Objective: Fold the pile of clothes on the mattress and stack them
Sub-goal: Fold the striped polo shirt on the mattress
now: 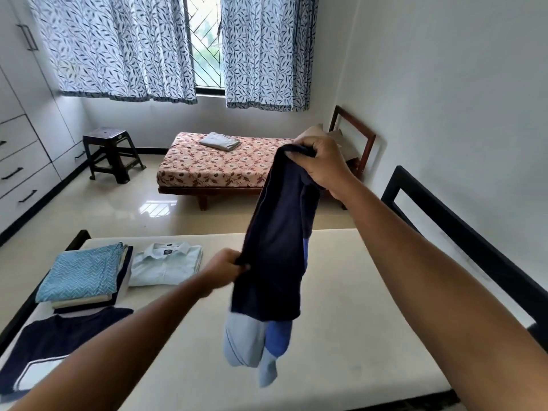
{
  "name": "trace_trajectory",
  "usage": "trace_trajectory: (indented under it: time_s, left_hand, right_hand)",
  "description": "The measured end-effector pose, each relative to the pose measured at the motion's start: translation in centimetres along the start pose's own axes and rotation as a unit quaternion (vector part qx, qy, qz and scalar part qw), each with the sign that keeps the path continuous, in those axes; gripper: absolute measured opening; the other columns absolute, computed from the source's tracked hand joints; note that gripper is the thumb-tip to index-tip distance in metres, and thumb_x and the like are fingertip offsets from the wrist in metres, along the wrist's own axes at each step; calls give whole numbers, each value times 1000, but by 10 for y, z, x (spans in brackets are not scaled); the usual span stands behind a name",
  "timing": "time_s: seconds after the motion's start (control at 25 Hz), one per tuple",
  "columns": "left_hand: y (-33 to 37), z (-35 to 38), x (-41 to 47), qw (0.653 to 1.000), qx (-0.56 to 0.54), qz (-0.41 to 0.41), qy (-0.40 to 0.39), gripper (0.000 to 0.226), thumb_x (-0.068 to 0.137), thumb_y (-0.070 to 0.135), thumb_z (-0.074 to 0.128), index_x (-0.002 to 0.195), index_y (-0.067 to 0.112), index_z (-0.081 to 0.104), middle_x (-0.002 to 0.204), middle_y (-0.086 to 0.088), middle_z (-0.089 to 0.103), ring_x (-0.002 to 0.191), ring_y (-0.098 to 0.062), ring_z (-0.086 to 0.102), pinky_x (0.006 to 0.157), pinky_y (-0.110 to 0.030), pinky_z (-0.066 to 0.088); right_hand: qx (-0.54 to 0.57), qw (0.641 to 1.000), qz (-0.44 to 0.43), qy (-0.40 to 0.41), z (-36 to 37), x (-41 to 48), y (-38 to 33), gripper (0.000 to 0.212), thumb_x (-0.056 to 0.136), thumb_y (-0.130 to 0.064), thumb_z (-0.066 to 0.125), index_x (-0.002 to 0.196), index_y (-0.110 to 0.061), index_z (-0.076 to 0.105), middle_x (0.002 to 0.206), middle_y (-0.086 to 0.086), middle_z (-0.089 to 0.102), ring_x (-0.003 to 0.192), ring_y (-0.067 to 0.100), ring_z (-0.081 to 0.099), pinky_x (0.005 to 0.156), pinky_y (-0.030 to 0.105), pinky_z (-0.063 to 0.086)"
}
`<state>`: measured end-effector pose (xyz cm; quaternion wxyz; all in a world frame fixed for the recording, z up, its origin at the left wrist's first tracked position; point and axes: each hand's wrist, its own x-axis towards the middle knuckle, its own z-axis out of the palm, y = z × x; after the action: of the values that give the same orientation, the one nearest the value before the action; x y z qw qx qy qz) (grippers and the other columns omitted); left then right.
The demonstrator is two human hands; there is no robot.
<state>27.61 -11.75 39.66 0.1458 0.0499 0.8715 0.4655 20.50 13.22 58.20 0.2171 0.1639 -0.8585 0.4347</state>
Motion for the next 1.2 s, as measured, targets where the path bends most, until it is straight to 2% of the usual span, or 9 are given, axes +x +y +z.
trace_trajectory:
  time_s: [0.12, 0.2, 0.32, 0.44, 0.56, 0.72, 0.84, 0.96, 1.2]
  left_hand:
    - [-2, -76, 11, 983, 8, -15, 182, 21, 73, -4, 50, 66, 11, 63, 64, -5, 60, 66, -24, 55, 54, -26, 42]
    - [-3, -125, 16, 968, 127, 6, 215, 29, 81, -9, 48, 69, 14, 60, 75, -11, 63, 76, -32, 59, 62, -32, 40]
    - [-1, -160, 18, 960, 232, 55, 147, 34, 94, 15, 69, 63, 20, 58, 69, -3, 63, 73, -26, 62, 64, -32, 38]
    - [-14, -178, 13, 970, 240, 39, 8, 34, 81, 46, 85, 63, 24, 67, 61, 9, 65, 59, -8, 61, 57, -25, 44]
    - [-38, -195, 19, 956, 279, 7, -87, 14, 90, 39, 77, 85, 26, 78, 84, 1, 76, 79, -14, 71, 72, -31, 58]
    - [-51, -220, 47, 940, 313, -10, -135, 11, 95, 32, 73, 86, 26, 75, 89, 0, 74, 85, -19, 70, 78, -34, 55]
    - [-55, -220, 103, 919, 376, -7, -115, 13, 95, 31, 72, 102, 21, 78, 93, -1, 71, 88, -21, 66, 81, -35, 53]
    - [-64, -209, 160, 908, 417, 6, -36, 20, 92, 26, 74, 107, 14, 78, 92, -4, 68, 86, -24, 63, 78, -35, 52]
    - [-62, -192, 282, 890, 445, -27, 96, 22, 87, 16, 71, 107, 15, 76, 112, -24, 68, 101, -44, 65, 80, -42, 53]
  right_hand:
    - [-173, 982, 1, -73, -18, -5, 49, 16, 89, -30, 77, 97, -16, 81, 89, 3, 77, 87, 19, 69, 85, 40, 55]
    - [-246, 962, -4, -121, -14, -18, 78, 16, 87, -11, 79, 102, -13, 82, 98, 8, 79, 95, 26, 71, 91, 39, 54]
    - [-278, 950, 57, -127, 11, -44, 104, 29, 84, 9, 67, 102, -10, 80, 100, 10, 77, 97, 28, 70, 89, 37, 55]
    - [-296, 936, 163, -100, 35, -67, 119, 25, 85, 7, 56, 97, -8, 72, 94, 14, 71, 93, 35, 66, 79, 43, 57]
    - [-308, 922, 213, -100, 51, -89, 125, 22, 86, 0, 51, 91, -15, 66, 88, 10, 66, 87, 35, 63, 72, 43, 55]
    - [-299, 928, 202, -88, 61, -90, 131, 18, 95, -10, 52, 101, -15, 68, 81, 0, 57, 81, 29, 57, 71, 40, 51]
    - [-400, 888, 185, -129, 67, -62, 153, 13, 93, -18, 58, 90, -8, 65, 82, 10, 62, 79, 36, 60, 63, 37, 45]
    - [-465, 853, 191, -139, 76, -20, 191, 8, 85, -7, 58, 86, -6, 66, 88, 19, 66, 83, 43, 65, 65, 39, 50]
    - [-430, 869, 217, -110, 93, 83, 293, 14, 80, 3, 57, 84, -3, 69, 89, 23, 67, 85, 46, 67, 66, 36, 47]
